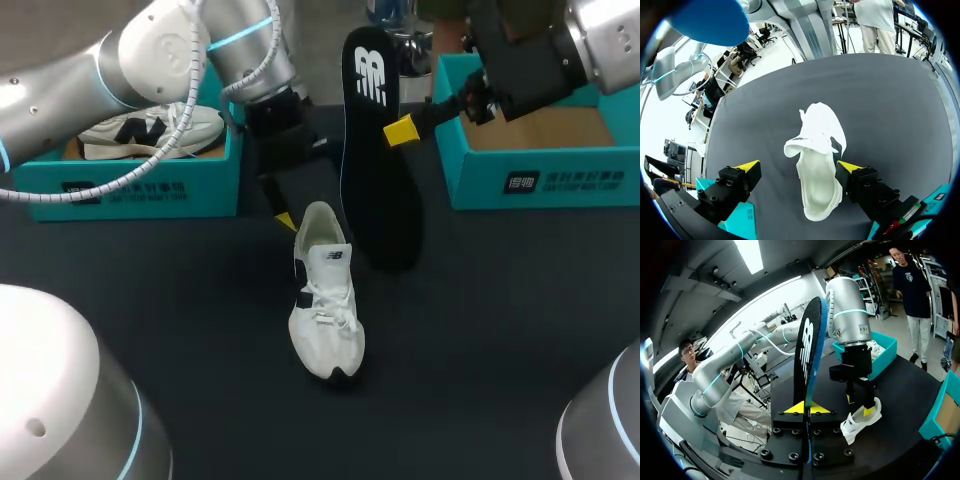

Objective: Take the shoe out of the shoebox, open the shoe tongue, remove and reinsert the insole, then place the shoe into the shoebox

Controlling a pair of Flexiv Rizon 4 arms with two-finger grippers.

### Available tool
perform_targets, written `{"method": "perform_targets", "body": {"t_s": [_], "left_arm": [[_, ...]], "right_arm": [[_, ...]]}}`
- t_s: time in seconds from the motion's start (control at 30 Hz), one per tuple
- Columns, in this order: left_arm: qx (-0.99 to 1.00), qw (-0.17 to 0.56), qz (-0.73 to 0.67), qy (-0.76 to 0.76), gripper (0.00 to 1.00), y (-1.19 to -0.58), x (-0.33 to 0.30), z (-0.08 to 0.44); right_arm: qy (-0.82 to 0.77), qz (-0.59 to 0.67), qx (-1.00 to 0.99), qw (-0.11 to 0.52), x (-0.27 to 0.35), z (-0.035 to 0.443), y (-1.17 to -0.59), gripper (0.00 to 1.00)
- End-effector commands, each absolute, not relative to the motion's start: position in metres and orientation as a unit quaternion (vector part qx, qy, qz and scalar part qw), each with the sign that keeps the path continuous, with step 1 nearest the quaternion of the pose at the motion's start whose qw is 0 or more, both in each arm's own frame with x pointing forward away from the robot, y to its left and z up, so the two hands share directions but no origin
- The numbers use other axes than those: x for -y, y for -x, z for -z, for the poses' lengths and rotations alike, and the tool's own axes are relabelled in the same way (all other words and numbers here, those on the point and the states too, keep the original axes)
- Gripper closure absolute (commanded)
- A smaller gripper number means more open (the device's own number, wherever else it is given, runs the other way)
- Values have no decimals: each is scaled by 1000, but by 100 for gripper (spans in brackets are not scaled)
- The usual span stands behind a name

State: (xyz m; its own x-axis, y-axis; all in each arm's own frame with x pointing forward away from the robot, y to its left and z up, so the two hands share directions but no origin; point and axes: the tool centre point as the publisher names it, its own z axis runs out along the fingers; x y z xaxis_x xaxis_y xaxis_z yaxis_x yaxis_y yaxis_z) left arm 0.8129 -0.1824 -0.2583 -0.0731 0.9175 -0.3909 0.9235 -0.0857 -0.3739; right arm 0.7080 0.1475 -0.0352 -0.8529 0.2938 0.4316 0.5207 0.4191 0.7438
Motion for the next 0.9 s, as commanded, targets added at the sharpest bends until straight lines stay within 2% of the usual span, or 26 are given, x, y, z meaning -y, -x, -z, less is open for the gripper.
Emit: {"method": "perform_targets", "body": {"t_s": [0.03, 0.43, 0.9], "left_arm": [[-682, 22, 298, -668, 0, -813, 181, 260], [-662, 152, 392, -621, 0, -819, 182, 225], [-602, 304, 445, -589, 0, -822, 180, 161]], "right_arm": [[245, 479, 835, 119, -150, 35, -710, 100], [292, 528, 785, 140, -135, 28, -734, 100], [355, 532, 732, 236, -105, 33, -763, 100]]}}
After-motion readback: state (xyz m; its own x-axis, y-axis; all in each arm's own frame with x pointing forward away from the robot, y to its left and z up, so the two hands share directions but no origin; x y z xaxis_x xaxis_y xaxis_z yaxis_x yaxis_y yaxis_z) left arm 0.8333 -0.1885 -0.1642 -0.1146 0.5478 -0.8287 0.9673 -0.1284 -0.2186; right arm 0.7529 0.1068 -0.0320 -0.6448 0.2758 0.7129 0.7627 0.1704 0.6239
